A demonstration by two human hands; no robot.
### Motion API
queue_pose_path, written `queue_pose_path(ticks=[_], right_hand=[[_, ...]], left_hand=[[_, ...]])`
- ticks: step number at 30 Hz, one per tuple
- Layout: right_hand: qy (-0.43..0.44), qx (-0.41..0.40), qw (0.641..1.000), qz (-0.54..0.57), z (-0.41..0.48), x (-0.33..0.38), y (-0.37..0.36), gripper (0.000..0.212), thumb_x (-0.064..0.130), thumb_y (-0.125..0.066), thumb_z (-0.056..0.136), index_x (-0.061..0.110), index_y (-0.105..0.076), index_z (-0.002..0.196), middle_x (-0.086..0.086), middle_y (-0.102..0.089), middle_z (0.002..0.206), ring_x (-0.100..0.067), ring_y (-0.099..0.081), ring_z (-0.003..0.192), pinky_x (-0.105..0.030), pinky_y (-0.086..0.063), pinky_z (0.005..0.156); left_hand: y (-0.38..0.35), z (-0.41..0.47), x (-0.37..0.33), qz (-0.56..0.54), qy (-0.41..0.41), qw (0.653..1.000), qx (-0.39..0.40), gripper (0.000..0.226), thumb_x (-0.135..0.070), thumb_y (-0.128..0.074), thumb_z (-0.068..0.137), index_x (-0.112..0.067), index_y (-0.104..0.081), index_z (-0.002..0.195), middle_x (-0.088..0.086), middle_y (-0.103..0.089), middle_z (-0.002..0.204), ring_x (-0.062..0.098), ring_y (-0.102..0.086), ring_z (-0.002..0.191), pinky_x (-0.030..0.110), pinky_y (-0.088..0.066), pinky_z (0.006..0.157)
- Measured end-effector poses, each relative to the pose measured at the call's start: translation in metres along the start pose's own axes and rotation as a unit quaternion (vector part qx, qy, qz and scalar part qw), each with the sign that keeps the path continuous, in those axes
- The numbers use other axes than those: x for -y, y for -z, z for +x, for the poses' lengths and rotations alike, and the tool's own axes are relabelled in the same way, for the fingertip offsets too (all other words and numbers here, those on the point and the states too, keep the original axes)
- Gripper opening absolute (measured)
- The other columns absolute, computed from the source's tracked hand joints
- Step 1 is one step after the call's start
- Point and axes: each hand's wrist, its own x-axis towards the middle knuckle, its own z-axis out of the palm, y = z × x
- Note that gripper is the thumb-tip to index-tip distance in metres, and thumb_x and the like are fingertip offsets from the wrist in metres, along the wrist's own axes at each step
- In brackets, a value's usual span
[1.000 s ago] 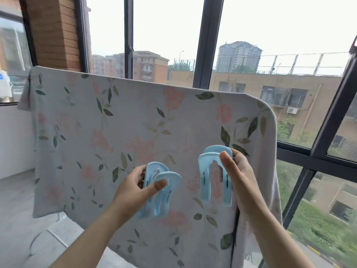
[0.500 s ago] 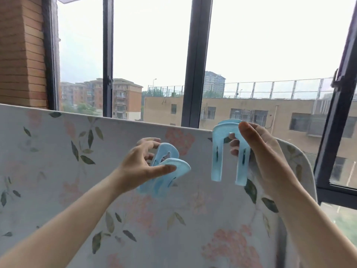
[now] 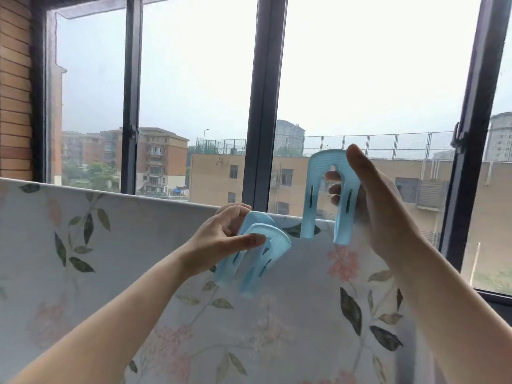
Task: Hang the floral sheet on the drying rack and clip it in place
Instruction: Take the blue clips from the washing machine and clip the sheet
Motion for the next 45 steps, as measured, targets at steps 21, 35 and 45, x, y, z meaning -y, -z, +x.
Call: queue_pose_path(ticks=[21, 35, 45], right_hand=[[0.091, -0.094, 0.991, 0.009, 0.054, -0.018, 0.011, 0.021, 0.032, -0.062, 0.091, 0.012, -0.061, 0.085, -0.013, -0.072, 0.083, -0.019, -0.069, 0.073, -0.034, -0.057, 0.072], [0.051, -0.103, 0.991, -0.069, 0.040, -0.054, 0.024, 0.042, 0.036, -0.061, 0.089, -0.003, -0.058, 0.102, -0.013, -0.073, 0.085, -0.014, -0.070, 0.070, -0.030, -0.057, 0.070], [0.022, -0.055, 0.978, -0.198, 0.037, -0.053, 0.035, 0.069, 0.082, -0.049, 0.071, 0.021, -0.062, 0.102, 0.001, -0.075, 0.085, -0.019, -0.072, 0.087, -0.053, -0.053, 0.089]], left_hand=[[0.003, 0.000, -0.001, -0.034, 0.027, 0.999, 0.015, 0.057, -0.051, -0.075, 0.062, -0.021, -0.068, 0.109, -0.008, -0.048, 0.124, 0.018, -0.063, 0.105, 0.024, -0.052, 0.085], [0.004, 0.004, -0.003, -0.013, 0.024, 0.999, 0.017, 0.073, -0.067, -0.077, 0.051, -0.020, -0.069, 0.106, -0.007, -0.049, 0.119, 0.018, -0.063, 0.095, 0.015, -0.051, 0.074], [0.003, 0.003, -0.004, -0.014, 0.020, 1.000, 0.015, 0.076, -0.069, -0.076, 0.051, -0.017, -0.069, 0.106, -0.005, -0.049, 0.119, 0.019, -0.062, 0.096, 0.016, -0.052, 0.075]])
